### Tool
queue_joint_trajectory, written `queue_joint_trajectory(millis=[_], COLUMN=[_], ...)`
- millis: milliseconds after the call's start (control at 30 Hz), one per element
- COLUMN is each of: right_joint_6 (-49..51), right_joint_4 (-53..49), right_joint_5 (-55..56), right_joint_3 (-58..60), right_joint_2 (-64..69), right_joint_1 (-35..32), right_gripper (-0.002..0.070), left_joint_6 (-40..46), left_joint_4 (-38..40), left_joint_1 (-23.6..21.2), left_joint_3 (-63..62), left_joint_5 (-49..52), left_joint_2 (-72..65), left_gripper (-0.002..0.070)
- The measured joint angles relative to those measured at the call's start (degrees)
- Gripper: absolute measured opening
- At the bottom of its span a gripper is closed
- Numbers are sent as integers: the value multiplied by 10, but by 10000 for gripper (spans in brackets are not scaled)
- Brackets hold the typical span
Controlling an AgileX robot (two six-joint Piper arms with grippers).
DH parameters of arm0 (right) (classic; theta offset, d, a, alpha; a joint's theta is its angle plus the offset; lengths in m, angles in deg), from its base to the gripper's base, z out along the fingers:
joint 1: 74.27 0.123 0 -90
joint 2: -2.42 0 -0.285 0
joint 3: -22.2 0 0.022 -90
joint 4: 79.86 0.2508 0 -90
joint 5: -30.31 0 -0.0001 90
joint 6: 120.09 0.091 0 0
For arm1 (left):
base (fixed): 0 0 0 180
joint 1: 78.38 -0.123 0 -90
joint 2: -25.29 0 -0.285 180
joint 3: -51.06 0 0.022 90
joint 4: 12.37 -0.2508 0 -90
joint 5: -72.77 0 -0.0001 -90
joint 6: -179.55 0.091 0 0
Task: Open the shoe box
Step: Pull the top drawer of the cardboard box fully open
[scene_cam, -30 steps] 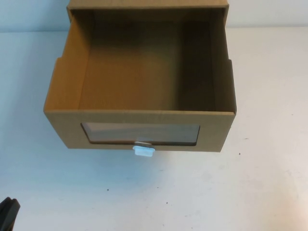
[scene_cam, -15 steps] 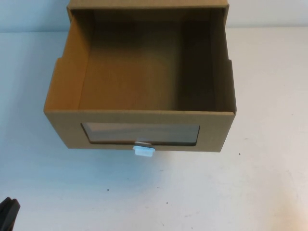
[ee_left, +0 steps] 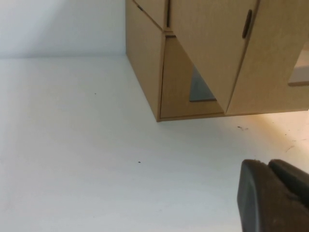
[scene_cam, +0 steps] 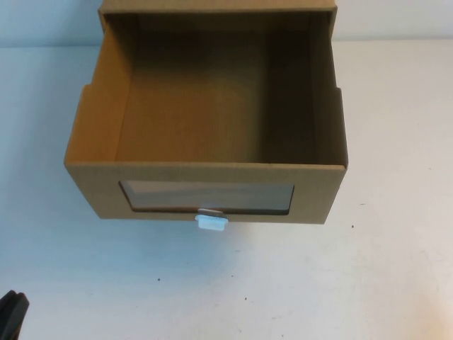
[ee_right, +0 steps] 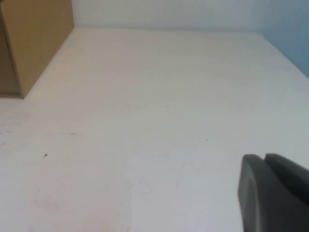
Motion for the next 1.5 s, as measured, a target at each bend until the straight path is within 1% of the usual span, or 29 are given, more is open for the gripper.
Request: queue_joint_trajectory(millis=[100, 233, 900, 1167, 1500], right_joint_6=[-7, -10, -13, -13, -13], right_joint_4=[18, 57, 63, 63, 64], right_joint_5=[-41, -53, -55, -57, -57], right_joint_3=[0, 0, 0, 0, 0], right_joint_2=[0, 0, 0, 0, 0], right_joint_1=[0, 0, 0, 23, 24], right_gripper=[-13, -13, -13, -13, -13], left_joint_6=[0, 0, 0, 0, 0], left_joint_4=[0, 0, 0, 0, 0], left_joint_1=[0, 0, 0, 0, 0], left_joint_3=[0, 0, 0, 0, 0], left_joint_5=[0, 0, 0, 0, 0], left_joint_2=[0, 0, 0, 0, 0], left_gripper=[-4, -4, -4, -4, -4])
